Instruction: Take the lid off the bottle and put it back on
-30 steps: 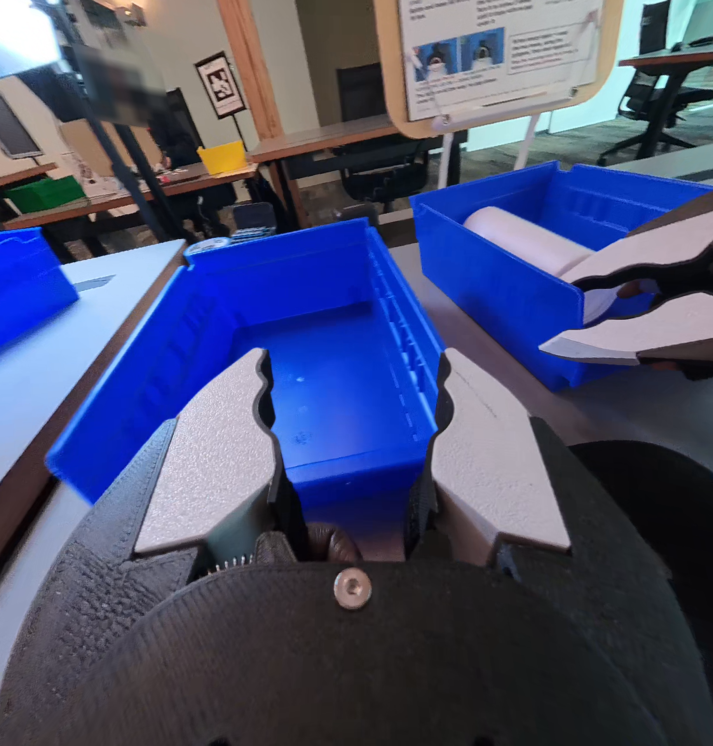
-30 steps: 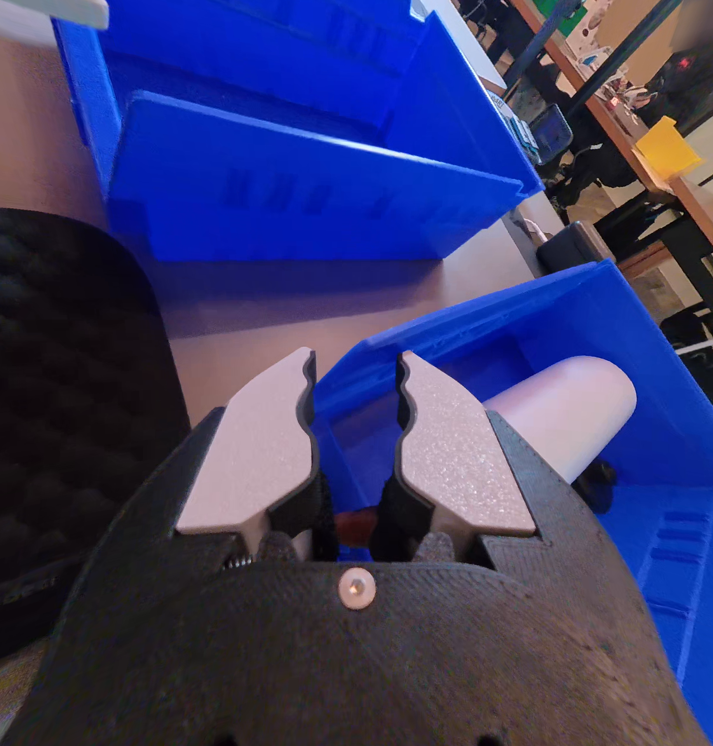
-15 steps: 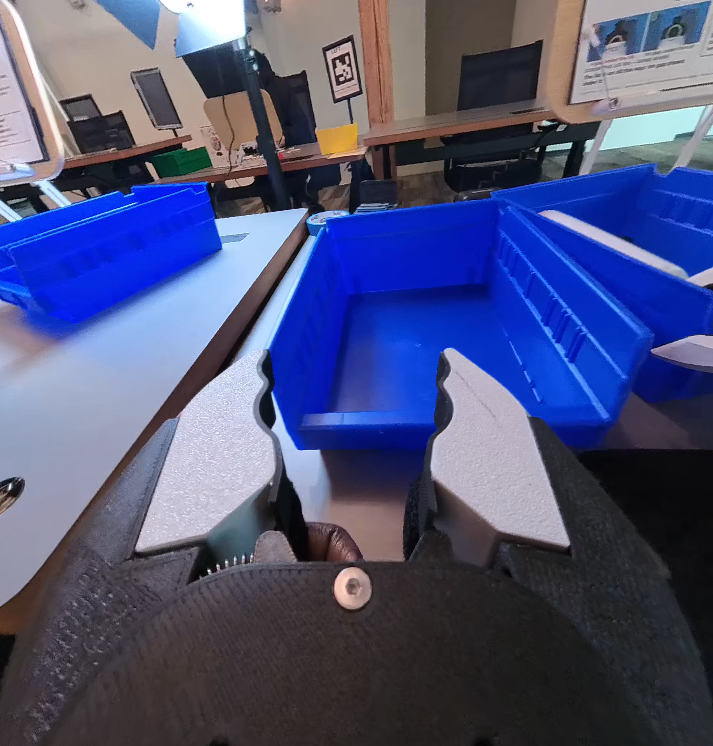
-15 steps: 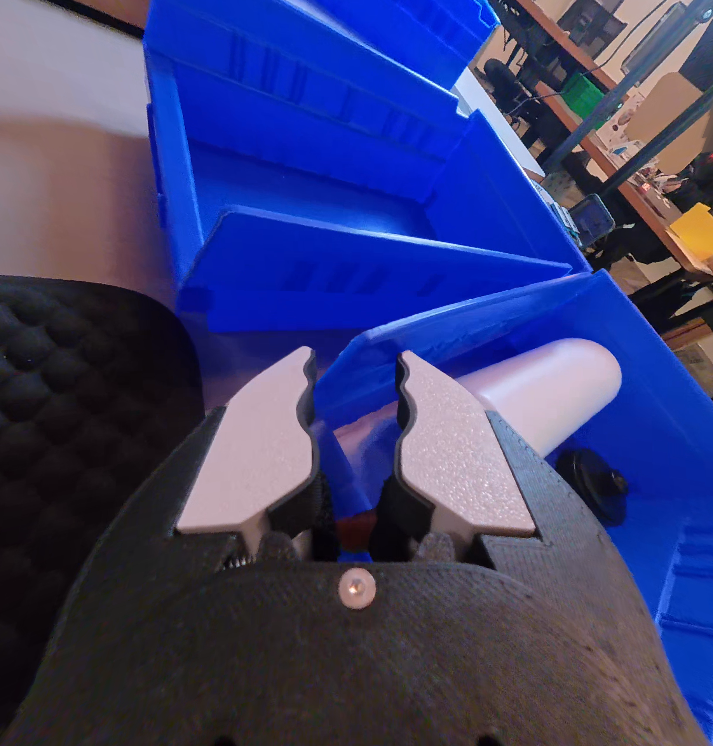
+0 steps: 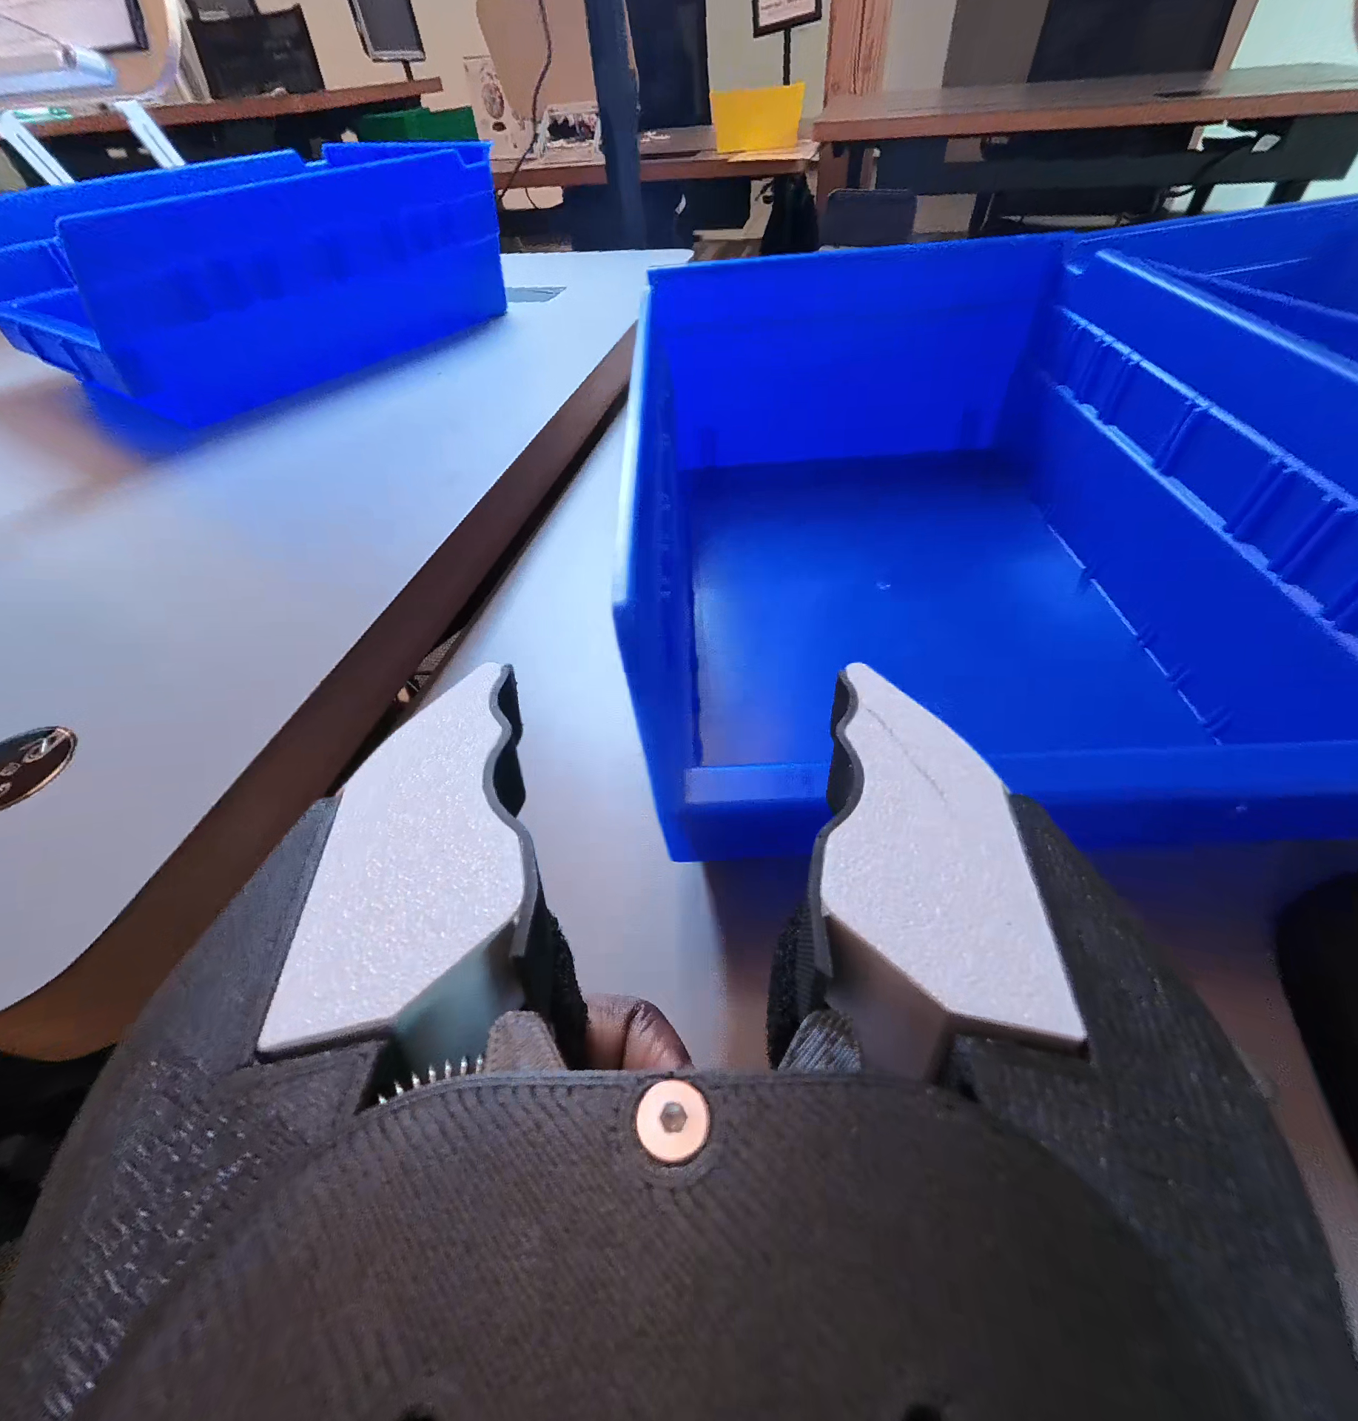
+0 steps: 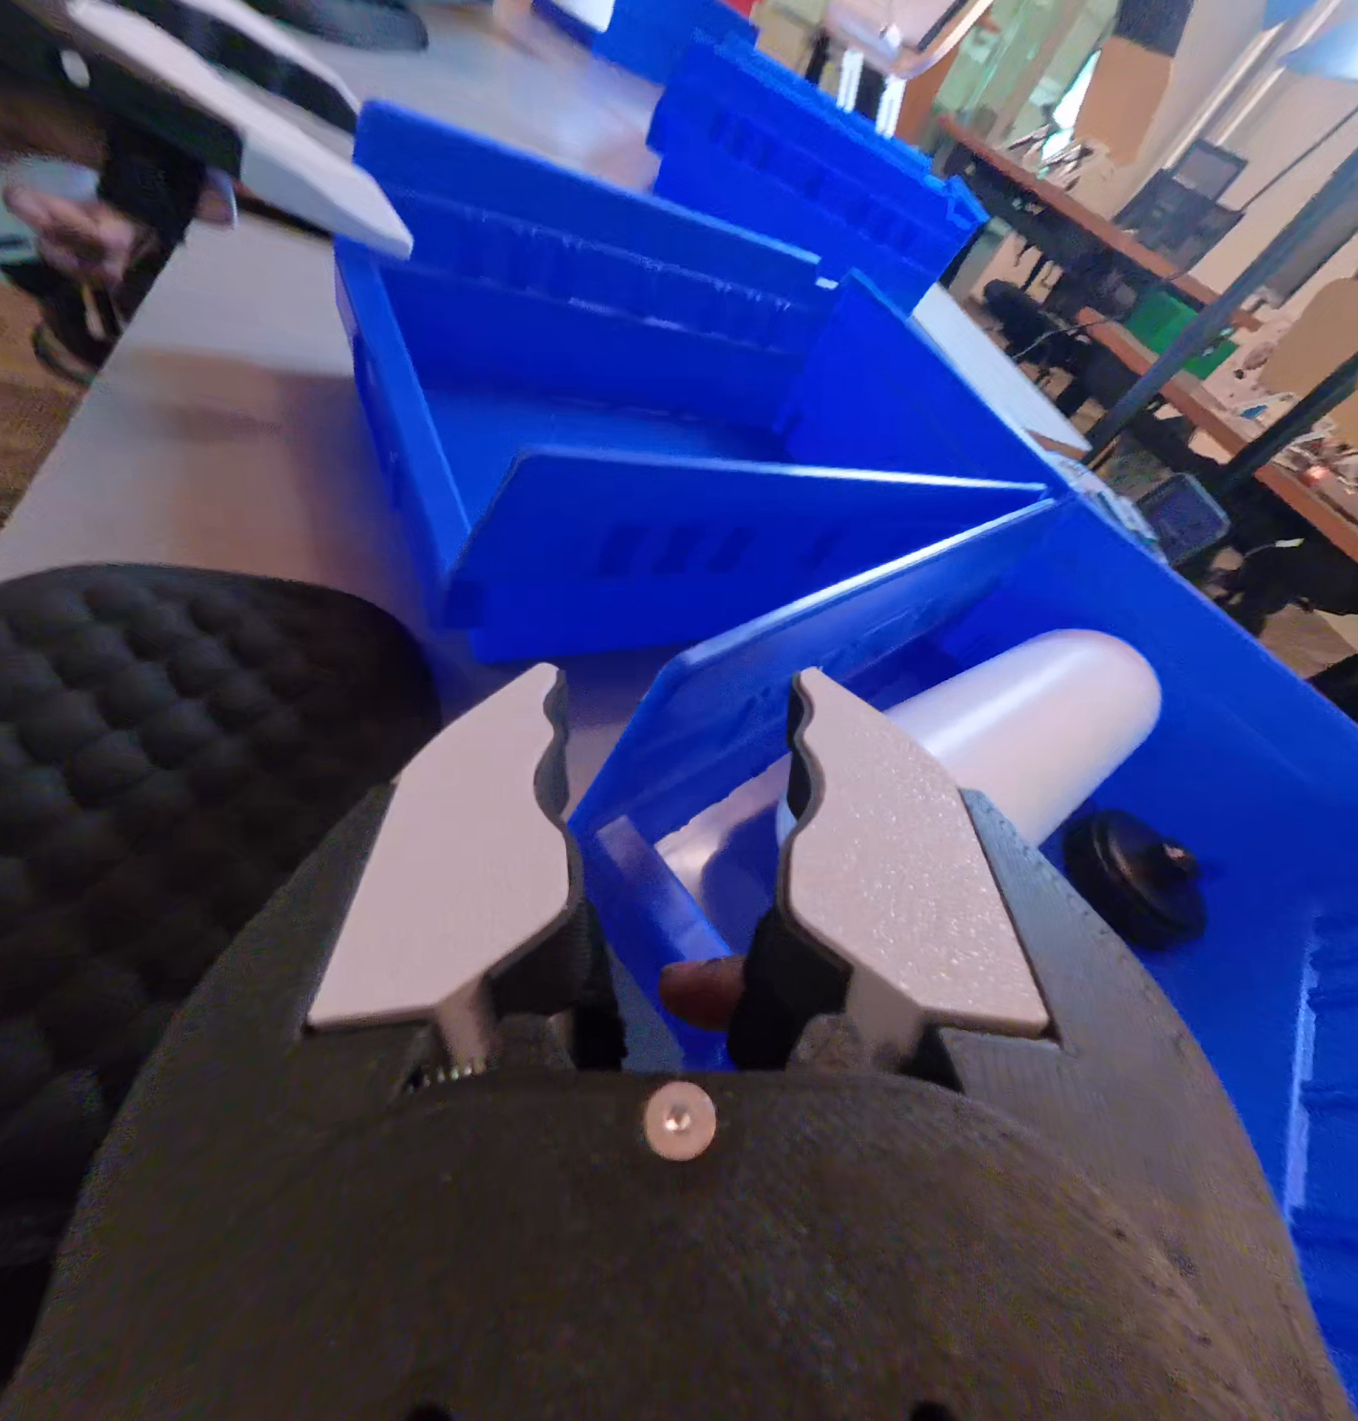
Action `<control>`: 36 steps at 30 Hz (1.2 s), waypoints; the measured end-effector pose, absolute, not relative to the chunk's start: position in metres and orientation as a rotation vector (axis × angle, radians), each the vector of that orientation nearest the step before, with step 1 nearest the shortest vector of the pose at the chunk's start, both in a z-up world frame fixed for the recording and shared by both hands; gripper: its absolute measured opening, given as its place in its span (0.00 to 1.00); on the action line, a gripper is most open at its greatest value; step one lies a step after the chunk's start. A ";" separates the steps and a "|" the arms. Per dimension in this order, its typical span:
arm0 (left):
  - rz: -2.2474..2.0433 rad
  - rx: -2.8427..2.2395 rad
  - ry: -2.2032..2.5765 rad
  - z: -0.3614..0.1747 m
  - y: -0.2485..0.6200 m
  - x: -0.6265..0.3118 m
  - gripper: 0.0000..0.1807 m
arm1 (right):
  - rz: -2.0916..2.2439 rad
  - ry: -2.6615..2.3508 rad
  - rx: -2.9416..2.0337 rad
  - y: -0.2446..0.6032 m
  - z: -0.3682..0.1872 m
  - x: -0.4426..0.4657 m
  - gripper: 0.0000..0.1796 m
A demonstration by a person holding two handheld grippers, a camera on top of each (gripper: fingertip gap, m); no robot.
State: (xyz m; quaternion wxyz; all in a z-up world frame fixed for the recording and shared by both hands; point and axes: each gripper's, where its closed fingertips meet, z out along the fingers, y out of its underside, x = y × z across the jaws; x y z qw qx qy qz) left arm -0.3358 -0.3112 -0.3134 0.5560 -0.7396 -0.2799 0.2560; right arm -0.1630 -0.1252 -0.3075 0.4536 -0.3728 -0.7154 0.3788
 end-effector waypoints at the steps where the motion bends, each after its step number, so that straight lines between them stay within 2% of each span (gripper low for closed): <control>1: 0.606 -1.737 -0.668 -0.316 -0.312 -0.340 0.42 | 0.959 -1.688 -0.929 -0.126 -0.295 -0.160 0.30; 3: 0.587 -1.714 -0.660 -0.320 -0.309 -0.343 0.36 | 1.044 -1.547 -0.919 -0.136 -0.269 -0.153 0.27; 4: 0.561 -1.717 -0.632 -0.320 -0.304 -0.339 0.28 | 1.081 -1.514 -0.921 -0.144 -0.262 -0.149 0.25; 7: 0.584 -1.793 -0.608 -0.323 -0.307 -0.329 0.09 | 1.061 -1.608 -0.984 -0.170 -0.278 -0.147 0.25; 8: 0.583 -1.838 -0.589 -0.324 -0.310 -0.324 0.08 | 1.021 -1.645 -1.022 -0.173 -0.288 -0.148 0.25; 10: 0.553 -1.885 -0.570 -0.323 -0.315 -0.315 0.12 | 0.986 -1.674 -1.096 -0.175 -0.302 -0.151 0.25; 13: 0.526 -1.845 -0.573 -0.318 -0.317 -0.318 0.28 | 0.982 -1.674 -1.237 -0.172 -0.315 -0.159 0.24; 16: 0.528 -1.755 -0.582 -0.317 -0.311 -0.332 0.30 | 1.007 -1.678 -1.303 -0.176 -0.317 -0.170 0.22; 18: 0.508 -1.706 -0.576 -0.317 -0.303 -0.338 0.29 | 0.982 -1.666 -1.295 -0.176 -0.314 -0.178 0.16; 22: 0.560 -1.738 -0.513 -0.322 -0.298 -0.336 0.04 | 0.928 -1.720 -1.320 -0.178 -0.327 -0.192 0.17; 26: 0.782 -1.647 -0.475 -0.309 -0.304 -0.326 0.04 | 0.775 -1.666 -1.206 -0.166 -0.324 -0.197 0.10; 36: 0.952 -1.240 -0.364 -0.199 -0.306 -0.270 0.03 | 0.782 -1.396 -0.851 -0.159 -0.237 -0.161 0.08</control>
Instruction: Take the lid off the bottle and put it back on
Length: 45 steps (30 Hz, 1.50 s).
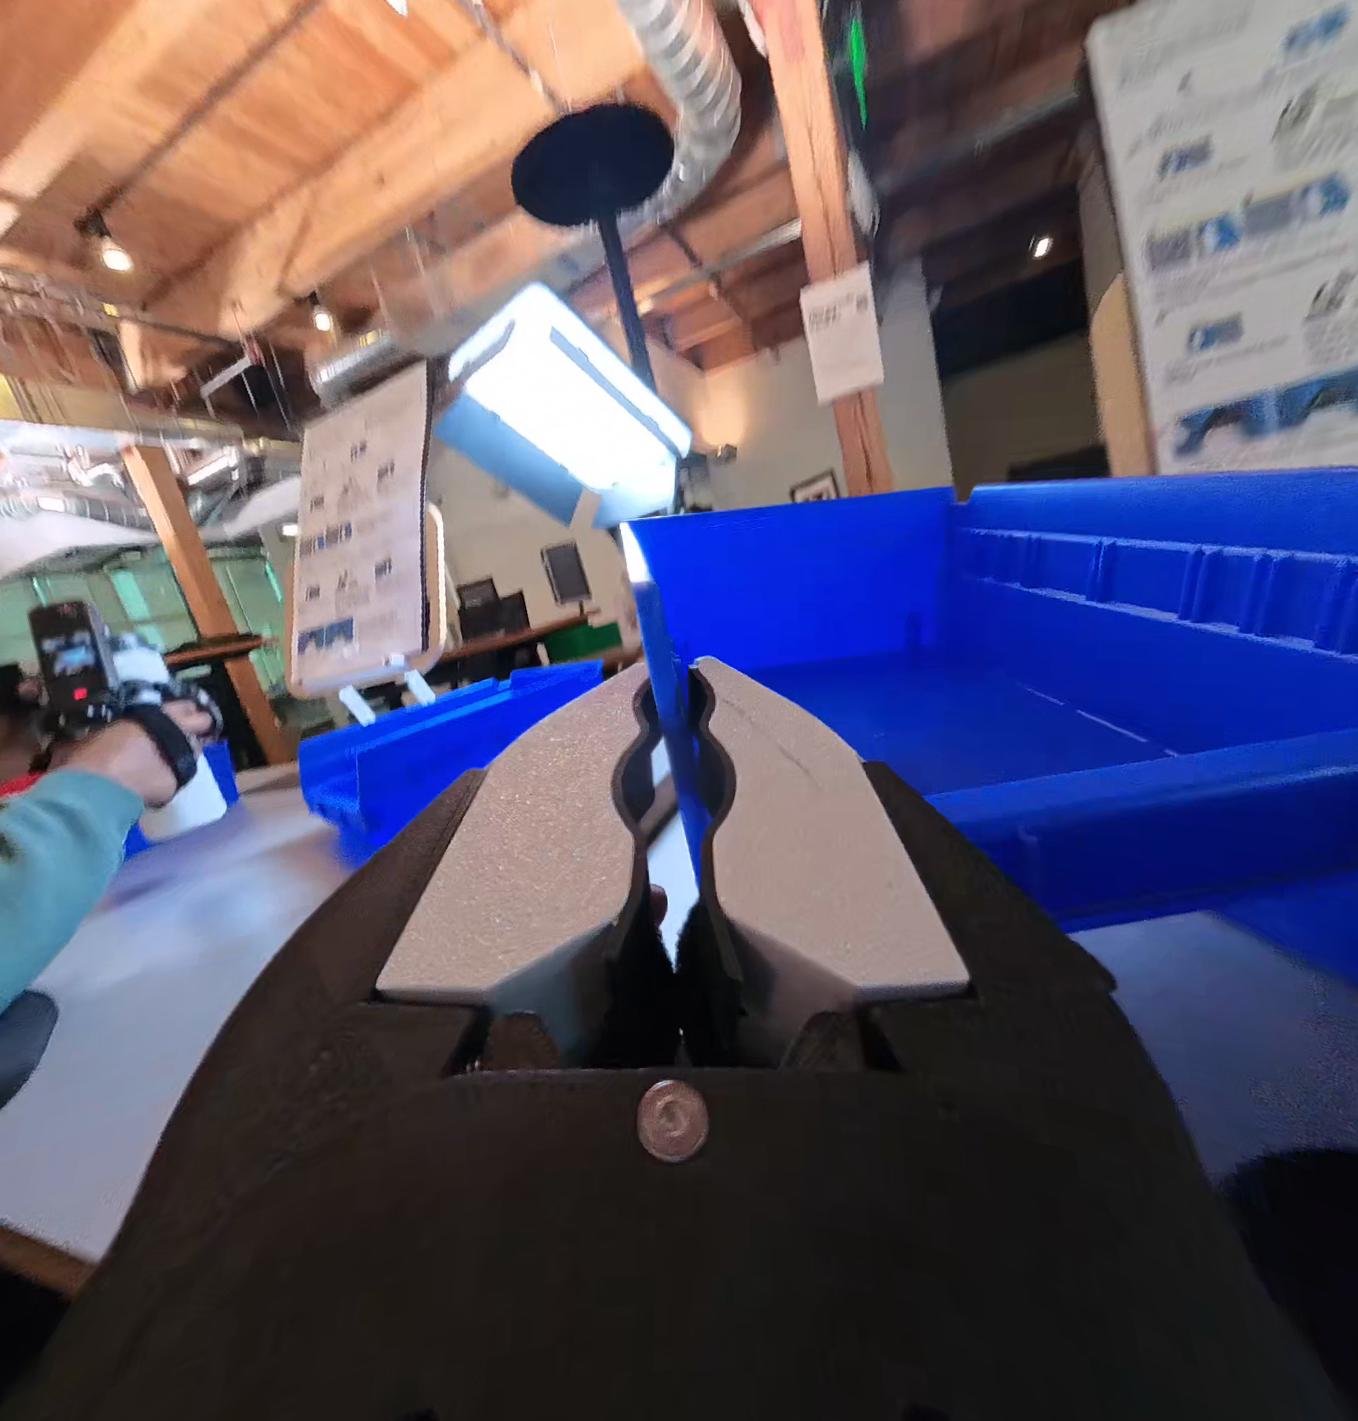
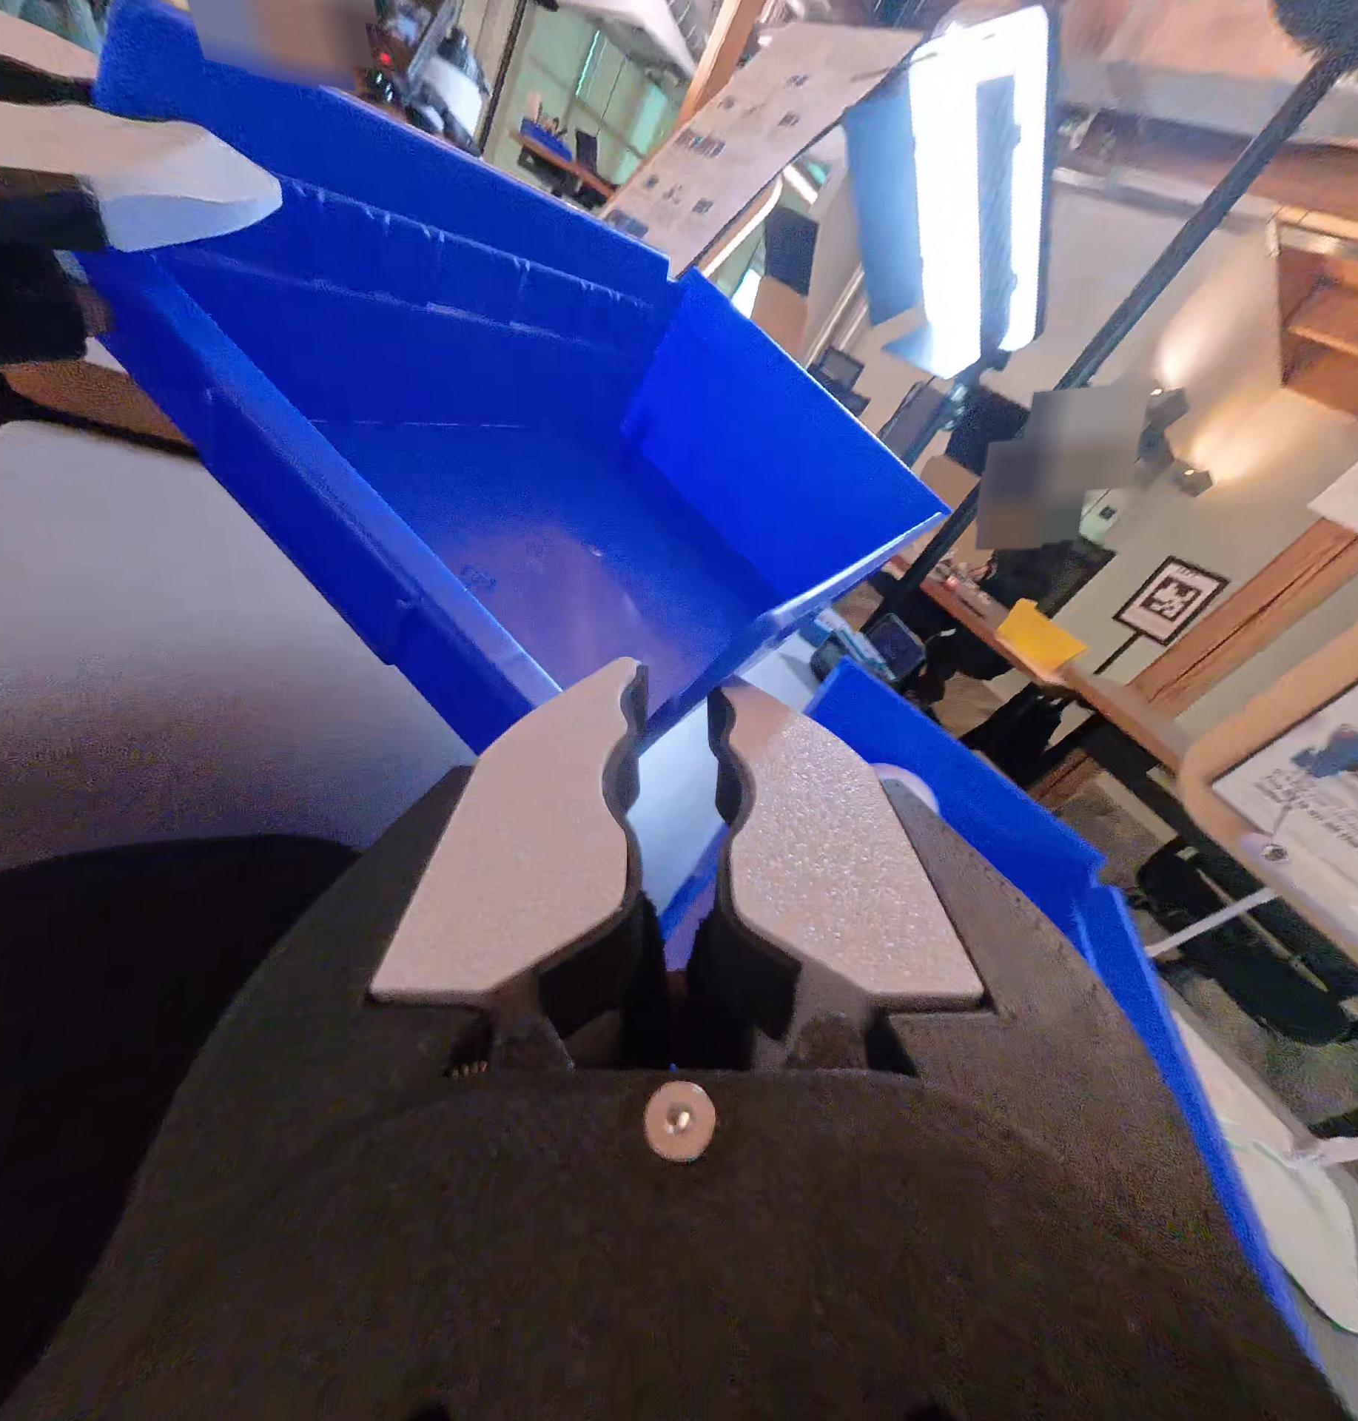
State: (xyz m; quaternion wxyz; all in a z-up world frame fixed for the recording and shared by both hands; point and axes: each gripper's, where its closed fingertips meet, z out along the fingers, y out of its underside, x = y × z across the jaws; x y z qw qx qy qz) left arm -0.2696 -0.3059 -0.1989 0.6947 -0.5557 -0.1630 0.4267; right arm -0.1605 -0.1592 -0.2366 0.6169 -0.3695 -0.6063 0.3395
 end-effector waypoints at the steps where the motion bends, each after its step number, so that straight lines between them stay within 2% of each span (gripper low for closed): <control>1: 0.945 -1.198 -0.338 -0.185 -0.300 -0.258 0.03 | 0.769 -1.365 -0.830 -0.154 -0.224 -0.151 0.08; 7: 0.822 -1.057 -0.150 -0.119 -0.220 -0.181 0.04 | 0.647 -1.146 -0.833 -0.092 -0.165 -0.061 0.07; 13: 0.617 -1.100 0.005 -0.106 -0.100 -0.097 0.04 | 0.459 -1.002 -0.967 -0.011 -0.151 0.054 0.08; 19: 0.461 -1.200 0.099 -0.137 0.000 -0.015 0.04 | 0.328 -0.939 -1.161 0.056 -0.177 0.153 0.08; 25: 0.367 -1.321 0.203 -0.189 0.061 0.045 0.05 | 0.286 -0.909 -1.334 0.105 -0.226 0.216 0.08; 31: 0.311 -1.477 0.280 -0.248 0.092 0.077 0.08 | 0.363 -0.900 -1.512 0.135 -0.290 0.249 0.08; 37: 0.231 -1.602 0.334 -0.284 0.100 0.085 0.10 | 0.356 -0.884 -1.559 0.145 -0.309 0.260 0.07; 40: 0.091 -1.732 0.340 -0.308 0.098 0.089 0.16 | 0.355 -0.925 -1.595 0.144 -0.319 0.262 0.08; 43: 0.059 -1.723 0.367 -0.305 0.089 0.090 0.25 | 0.375 -0.931 -1.623 0.143 -0.324 0.265 0.17; 45: 0.048 -1.734 0.409 -0.301 0.077 0.089 0.35 | 0.365 -0.903 -1.611 0.144 -0.318 0.273 0.30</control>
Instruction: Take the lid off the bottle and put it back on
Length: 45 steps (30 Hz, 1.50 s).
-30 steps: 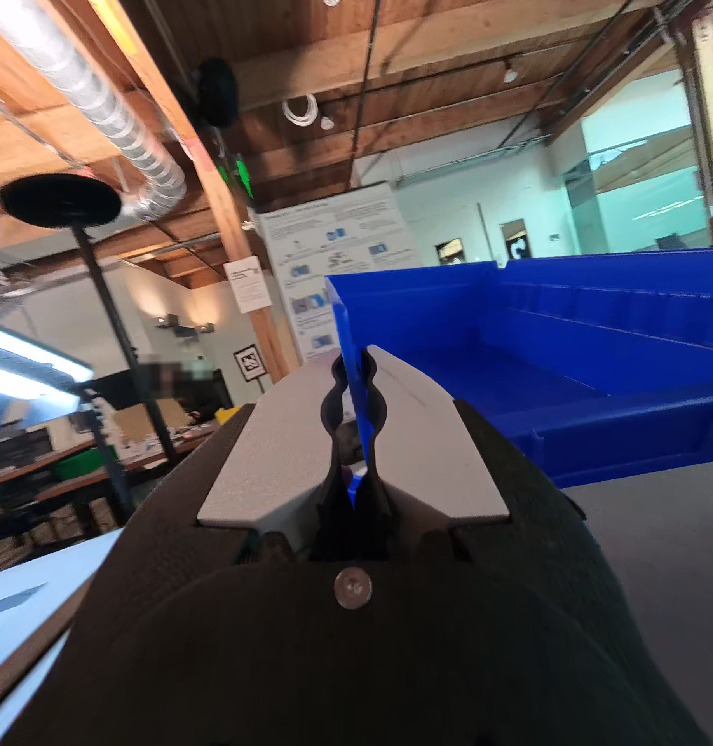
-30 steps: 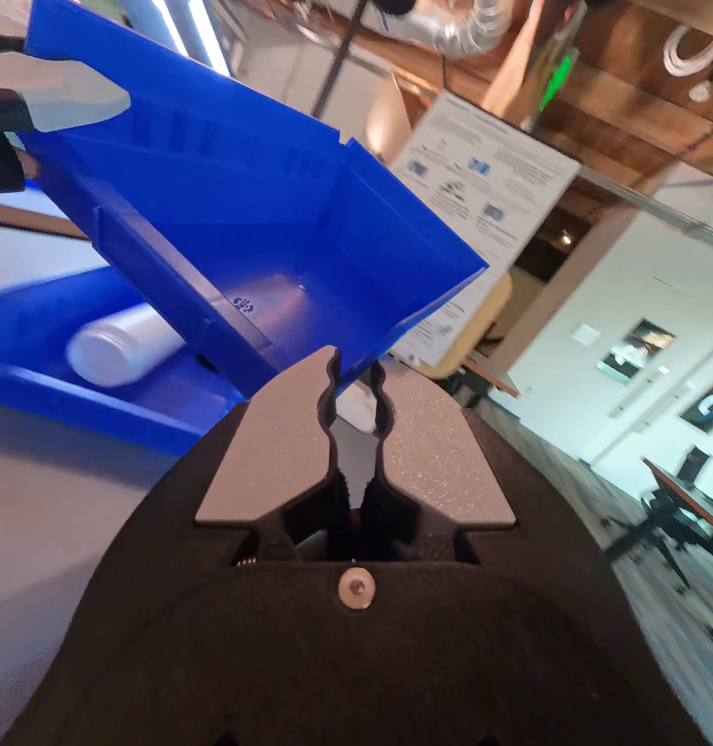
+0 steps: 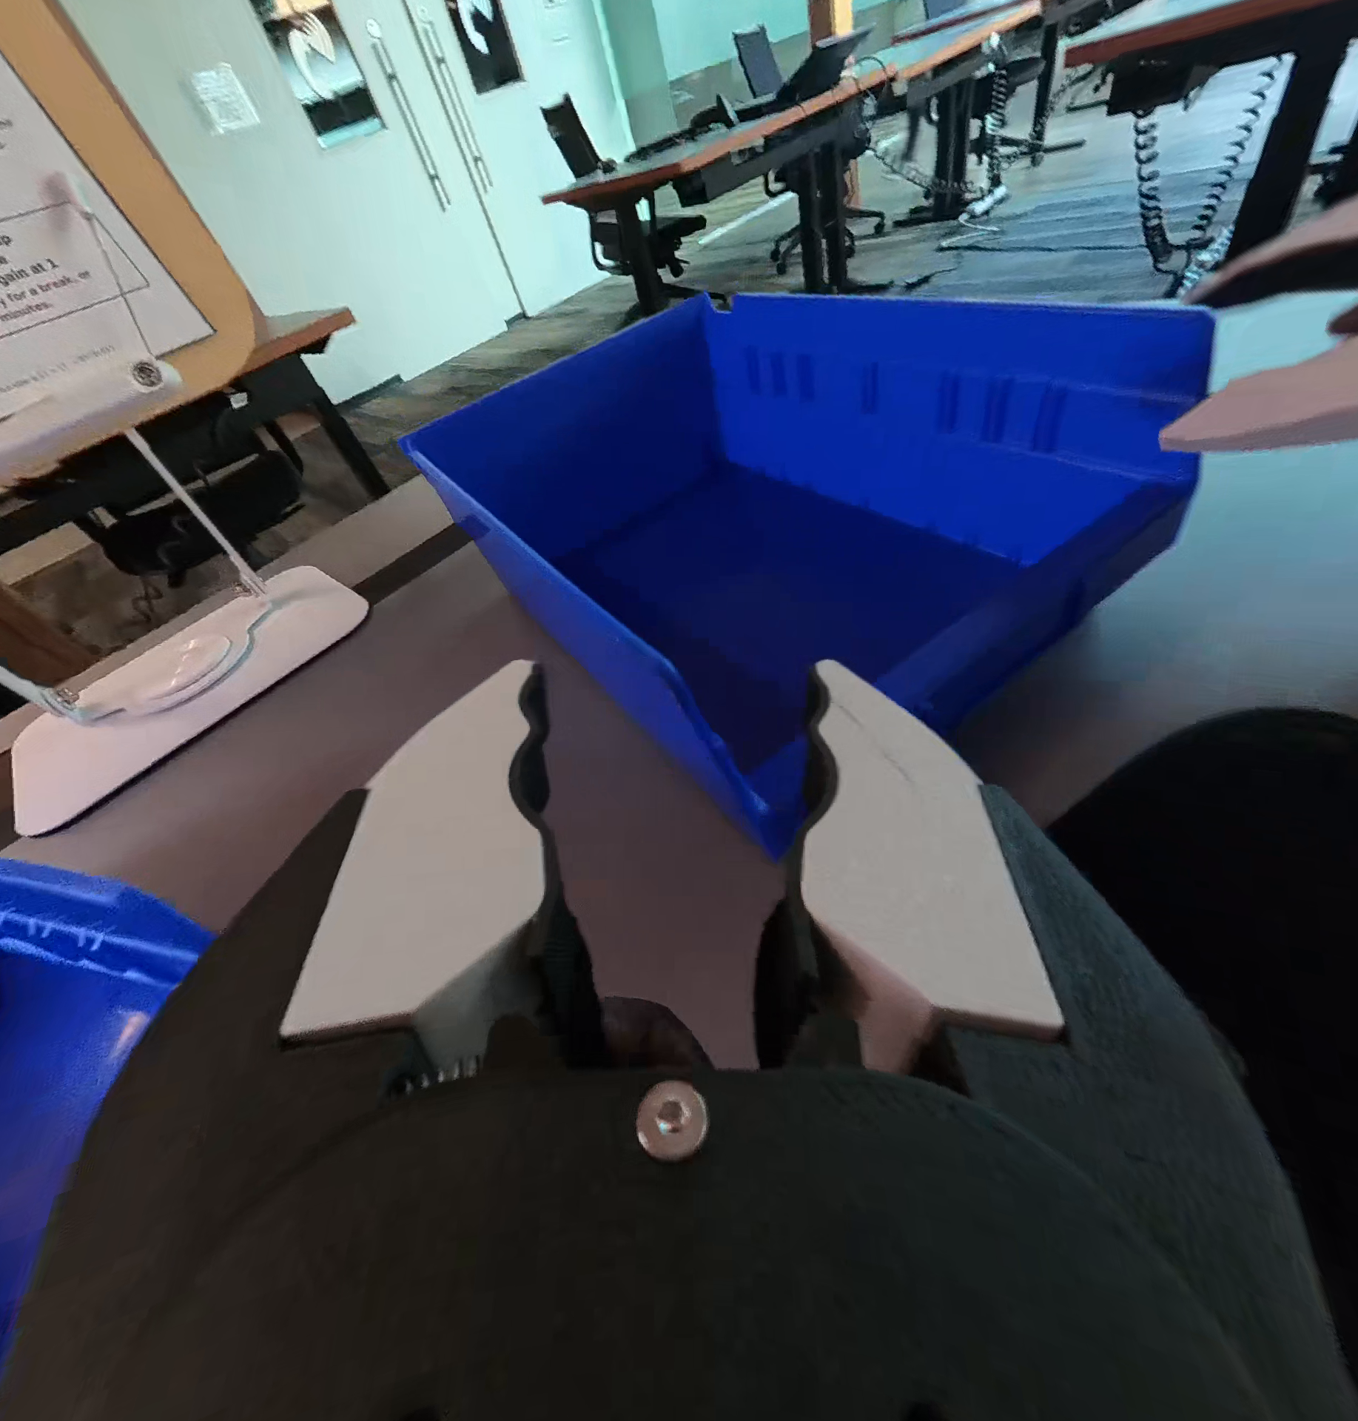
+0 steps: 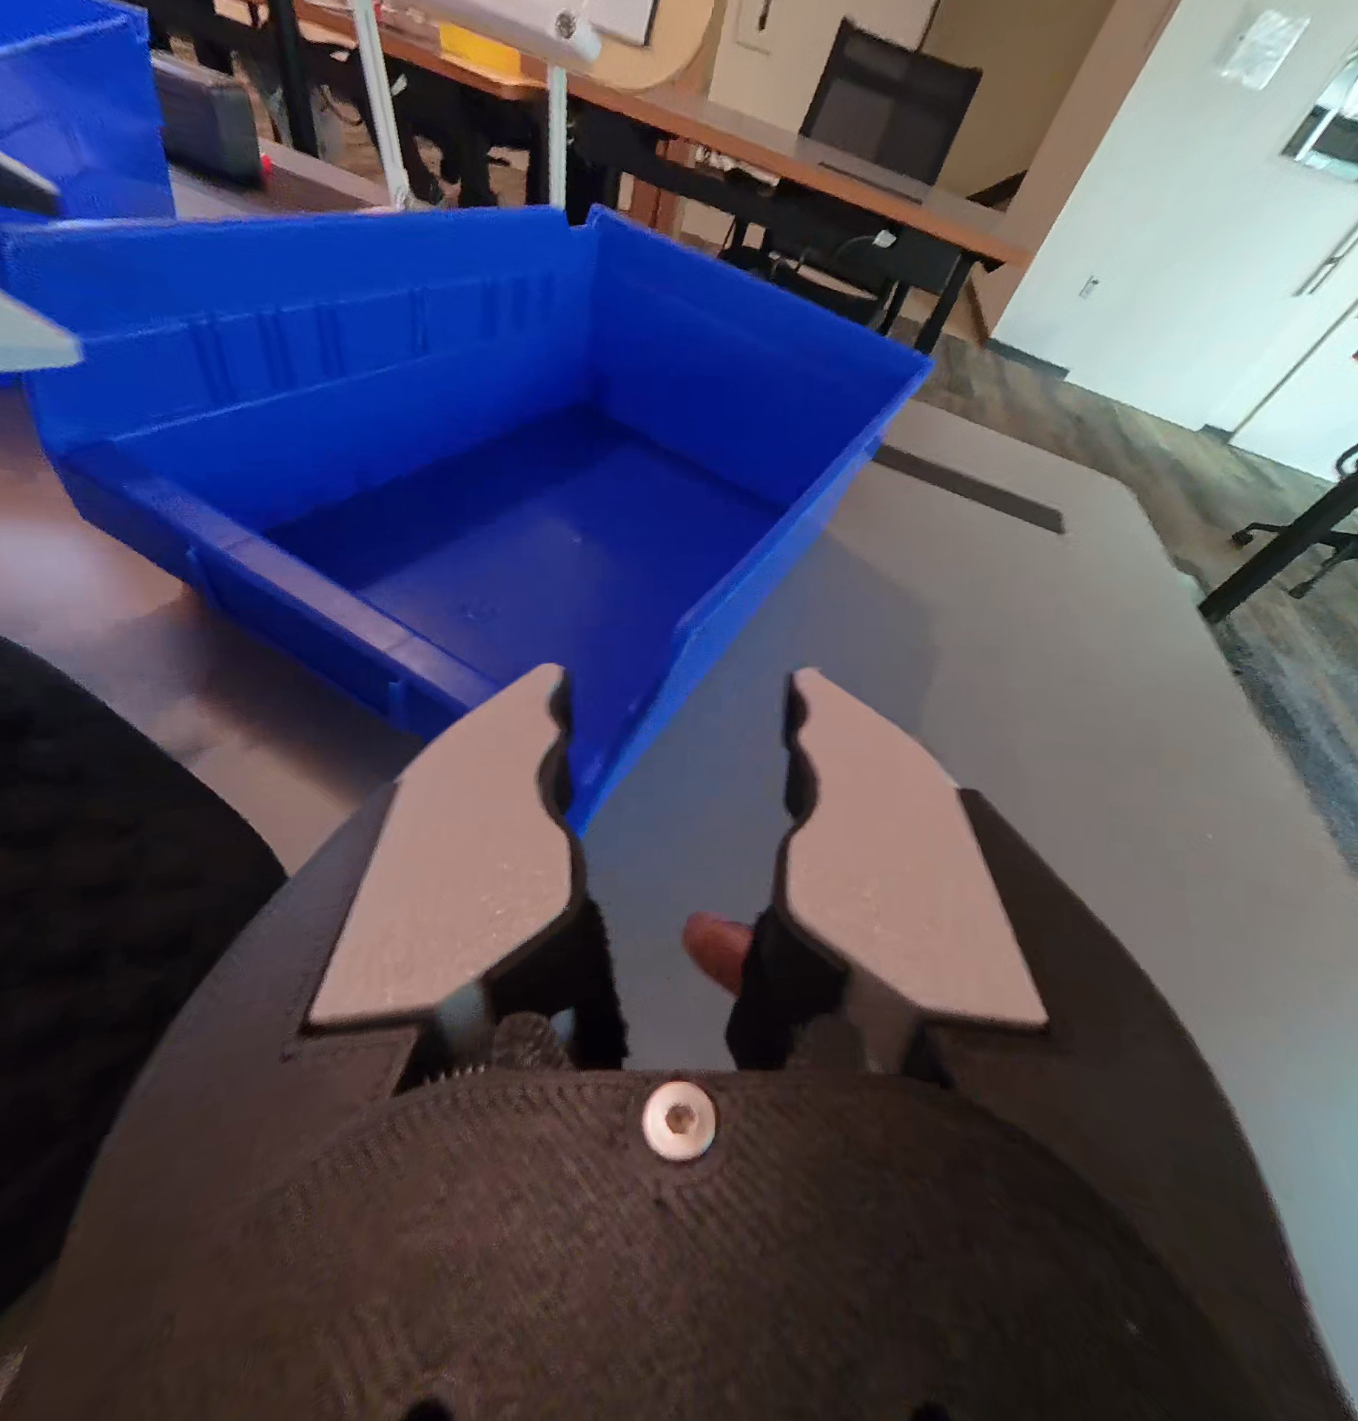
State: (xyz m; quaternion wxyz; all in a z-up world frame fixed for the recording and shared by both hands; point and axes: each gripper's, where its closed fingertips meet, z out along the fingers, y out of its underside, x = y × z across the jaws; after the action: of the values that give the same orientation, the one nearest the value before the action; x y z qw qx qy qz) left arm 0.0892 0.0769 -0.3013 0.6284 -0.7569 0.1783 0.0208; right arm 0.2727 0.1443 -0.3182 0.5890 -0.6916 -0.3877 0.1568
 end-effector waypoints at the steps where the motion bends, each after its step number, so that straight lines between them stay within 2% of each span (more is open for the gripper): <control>1: 0.032 -1.756 0.429 -0.301 0.070 0.087 0.43 | 0.358 -0.877 -1.594 0.145 -0.312 0.278 0.38; 3: -0.015 -1.811 0.440 -0.300 0.054 0.079 0.55 | 0.354 -0.810 -1.531 0.145 -0.292 0.288 0.51; 6: -0.082 -1.869 0.396 -0.296 0.033 0.060 0.69 | 0.406 -0.675 -1.413 0.139 -0.256 0.295 0.64; 8: -0.035 -1.866 0.364 -0.290 0.025 0.042 0.71 | 0.441 -0.634 -1.381 0.134 -0.240 0.292 0.73; 11: 0.204 -1.799 0.413 -0.276 0.018 0.009 0.69 | 0.434 -0.689 -1.424 0.125 -0.238 0.278 0.78; 15: 0.439 -1.952 0.595 -0.297 0.004 -0.020 0.62 | 0.335 -0.889 -1.468 0.112 -0.249 0.253 0.81; 18: 0.476 -2.005 0.657 -0.312 0.000 -0.030 0.51 | 0.296 -1.009 -1.473 0.103 -0.257 0.235 0.81; 20: 0.469 -2.000 0.669 -0.315 0.001 -0.032 0.40 | 0.266 -1.039 -1.426 0.101 -0.252 0.228 0.81; 21: 0.461 -1.976 0.655 -0.312 0.003 -0.033 0.29 | 0.224 -1.034 -1.368 0.101 -0.244 0.228 0.72; 22: 0.442 -1.950 0.626 -0.307 0.005 -0.033 0.14 | 0.201 -1.035 -1.328 0.098 -0.238 0.228 0.52; 23: 0.408 -1.930 0.589 -0.303 0.006 -0.034 0.01 | 0.208 -1.058 -1.313 0.092 -0.236 0.226 0.20; 24: 0.358 -1.927 0.569 -0.301 0.007 -0.033 0.00 | 0.224 -1.047 -1.287 0.088 -0.230 0.223 0.05; 26: 0.291 -1.981 0.576 -0.308 0.005 -0.035 0.00 | 0.259 -1.026 -1.278 0.085 -0.224 0.218 0.02; 27: 0.289 -2.022 0.604 -0.314 0.004 -0.038 0.00 | 0.264 -1.047 -1.287 0.084 -0.227 0.215 0.06; 28: 0.299 -2.061 0.644 -0.321 0.001 -0.041 0.02 | 0.268 -1.098 -1.300 0.081 -0.234 0.211 0.16; 30: 0.354 -2.105 0.694 -0.329 -0.001 -0.050 0.14 | 0.298 -1.247 -1.374 0.074 -0.259 0.199 0.50; 31: 0.377 -2.122 0.711 -0.332 -0.001 -0.053 0.21 | 0.295 -1.312 -1.431 0.072 -0.274 0.196 0.64; 32: 0.386 -2.139 0.727 -0.335 -0.001 -0.056 0.27 | 0.257 -1.352 -1.477 0.074 -0.285 0.195 0.73; 33: 0.386 -2.152 0.738 -0.339 0.000 -0.058 0.28 | 0.201 -1.370 -1.499 0.079 -0.292 0.194 0.77; 35: 0.385 -2.178 0.746 -0.346 0.002 -0.063 0.29 | 0.165 -1.360 -1.523 0.086 -0.297 0.191 0.82; 39: 0.392 -2.249 0.759 -0.365 0.005 -0.072 0.32 | 0.260 -1.400 -1.537 0.074 -0.302 0.178 0.81; 45: 0.435 -2.311 0.851 -0.379 0.003 -0.076 0.18 | 0.226 -1.686 -1.505 0.064 -0.324 0.150 0.73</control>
State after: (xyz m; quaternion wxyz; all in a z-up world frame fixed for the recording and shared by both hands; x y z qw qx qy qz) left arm -0.0762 0.0033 -0.3788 0.3150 -0.8771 0.3228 0.1652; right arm 0.1497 0.0640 -0.3236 0.4216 -0.6007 -0.6732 0.0903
